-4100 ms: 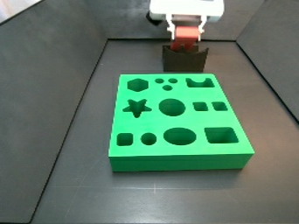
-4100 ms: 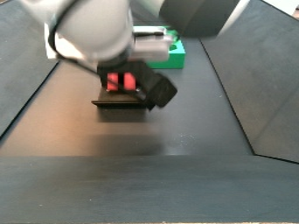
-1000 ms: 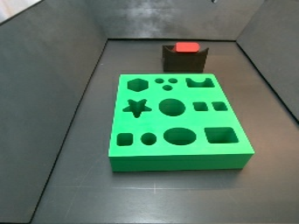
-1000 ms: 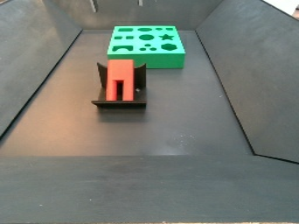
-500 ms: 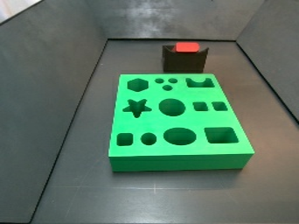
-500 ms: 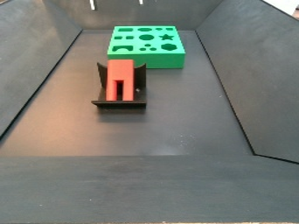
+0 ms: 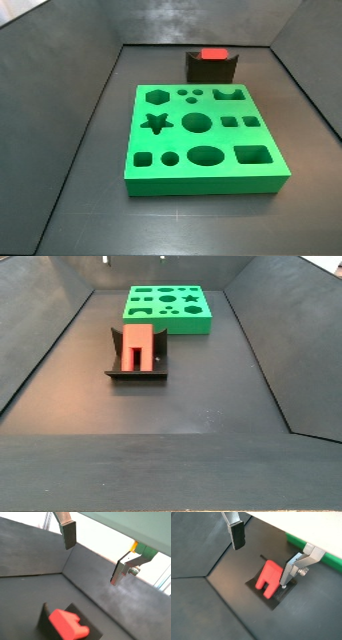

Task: Pick up the square-circle object. Move up. Place the square-circle object on the fixture. Regrasp the square-circle object. Move to above the board. Insert the square-circle object.
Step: Regrasp the square-circle object.

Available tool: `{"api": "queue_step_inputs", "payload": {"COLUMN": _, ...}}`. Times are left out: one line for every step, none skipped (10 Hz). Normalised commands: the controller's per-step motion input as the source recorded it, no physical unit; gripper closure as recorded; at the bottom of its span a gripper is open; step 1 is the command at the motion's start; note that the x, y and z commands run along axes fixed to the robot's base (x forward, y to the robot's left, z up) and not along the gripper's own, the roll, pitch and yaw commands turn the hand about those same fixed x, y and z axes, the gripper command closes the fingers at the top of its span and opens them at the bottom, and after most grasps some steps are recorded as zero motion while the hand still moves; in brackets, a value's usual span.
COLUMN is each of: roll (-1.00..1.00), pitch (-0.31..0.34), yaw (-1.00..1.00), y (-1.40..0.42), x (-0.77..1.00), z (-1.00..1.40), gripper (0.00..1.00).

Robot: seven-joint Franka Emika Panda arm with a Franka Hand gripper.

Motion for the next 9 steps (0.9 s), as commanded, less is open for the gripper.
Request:
{"api": "queue_step_inputs", "payload": {"roll": 1.0, "pitch": 0.099, "yaw": 0.08, "y": -0.03, "x": 0.09, "z": -0.01, "gripper": 0.0}}
{"api": "queue_step_inputs", "payload": {"roll": 0.86, "pitch": 0.123, "yaw": 0.1, "y": -0.03, "x": 0.09, "z": -0.02, "gripper": 0.0}}
{"api": "queue_step_inputs", "payload": {"roll": 0.66, "pitch": 0.122, "yaw": 0.11, "y": -0.04, "x": 0.09, "z": -0.01, "gripper": 0.0}}
{"api": "queue_step_inputs", "payload": {"roll": 0.46, "pitch": 0.115, "yaw": 0.13, "y": -0.04, "x": 0.09, "z": -0.02, "gripper": 0.0}}
{"api": "queue_step_inputs", "payload": {"roll": 0.26, "pitch": 0.094, "yaw": 0.14, "y": -0.02, "x": 0.09, "z": -0.01, "gripper": 0.0}}
{"api": "queue_step_inputs", "payload": {"roll": 0.21, "pitch": 0.008, "yaw": 0.23, "y": 0.08, "x": 0.03, "z": -1.0, "gripper": 0.0}}
{"api": "queue_step_inputs", "payload": {"roll": 0.19, "pitch": -0.031, "yaw": 0.21, "y": 0.08, "x": 0.04, "z": -1.0, "gripper": 0.0}}
{"api": "queue_step_inputs", "payload": {"roll": 0.17, "pitch": -0.055, "yaw": 0.19, "y": 0.07, "x": 0.04, "z": -1.0, "gripper": 0.0}}
{"api": "queue_step_inputs", "payload": {"roll": 0.13, "pitch": -0.092, "yaw": 0.14, "y": 0.06, "x": 0.06, "z": -1.0, "gripper": 0.0}}
